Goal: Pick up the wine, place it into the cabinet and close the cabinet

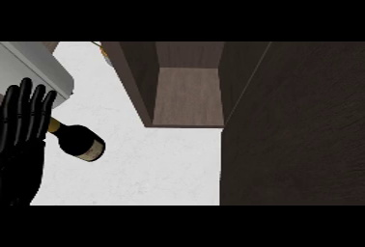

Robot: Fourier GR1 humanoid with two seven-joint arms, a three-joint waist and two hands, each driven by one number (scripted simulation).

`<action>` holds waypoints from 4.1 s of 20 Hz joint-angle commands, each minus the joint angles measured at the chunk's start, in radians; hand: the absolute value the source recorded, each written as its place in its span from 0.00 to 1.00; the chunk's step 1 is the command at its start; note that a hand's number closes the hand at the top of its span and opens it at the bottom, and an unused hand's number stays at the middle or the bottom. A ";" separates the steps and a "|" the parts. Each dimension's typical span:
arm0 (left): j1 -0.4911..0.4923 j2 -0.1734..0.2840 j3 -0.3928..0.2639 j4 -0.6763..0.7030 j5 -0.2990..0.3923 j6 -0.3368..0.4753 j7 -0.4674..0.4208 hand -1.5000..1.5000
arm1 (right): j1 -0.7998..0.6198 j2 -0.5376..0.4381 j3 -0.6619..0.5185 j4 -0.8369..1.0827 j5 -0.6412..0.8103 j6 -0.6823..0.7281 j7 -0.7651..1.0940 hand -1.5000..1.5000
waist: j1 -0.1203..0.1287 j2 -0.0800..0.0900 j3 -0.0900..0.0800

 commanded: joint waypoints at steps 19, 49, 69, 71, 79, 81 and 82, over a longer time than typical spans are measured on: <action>0.119 0.309 0.196 -0.139 0.956 -0.438 0.223 0.00 | 0.135 -0.046 0.117 -0.388 -0.200 0.102 0.365 0.00 | 0.002 0.023 0.028; 0.149 0.248 0.349 -0.223 0.970 -0.268 0.407 0.00 | -0.013 0.006 0.133 -0.414 -0.145 0.043 0.537 0.00 | 0.002 0.024 0.028; -0.051 0.251 0.444 0.343 0.694 -0.436 0.200 0.00 | -0.057 0.000 0.104 -0.457 -0.183 0.058 0.596 0.00 | -0.008 0.026 0.028; -0.078 0.228 0.417 0.451 0.597 -0.481 0.116 0.00 | -0.090 0.029 0.184 -0.495 -0.097 0.008 0.659 0.00 | -0.014 0.026 0.027; -0.143 0.250 0.399 0.712 0.453 -0.562 -0.019 0.00 | -0.070 0.031 0.152 -0.469 -0.123 0.029 0.642 0.00 | -0.011 0.026 0.028; -0.180 0.262 0.403 0.864 0.390 -0.612 -0.122 0.00 | -0.135 0.030 0.131 -0.437 -0.135 0.024 0.657 0.00 | -0.015 0.028 0.027; -0.192 0.273 0.404 0.831 0.423 -0.584 -0.068 0.00 | -0.111 0.029 0.130 -0.435 -0.143 0.043 0.637 0.00 | -0.009 0.026 0.028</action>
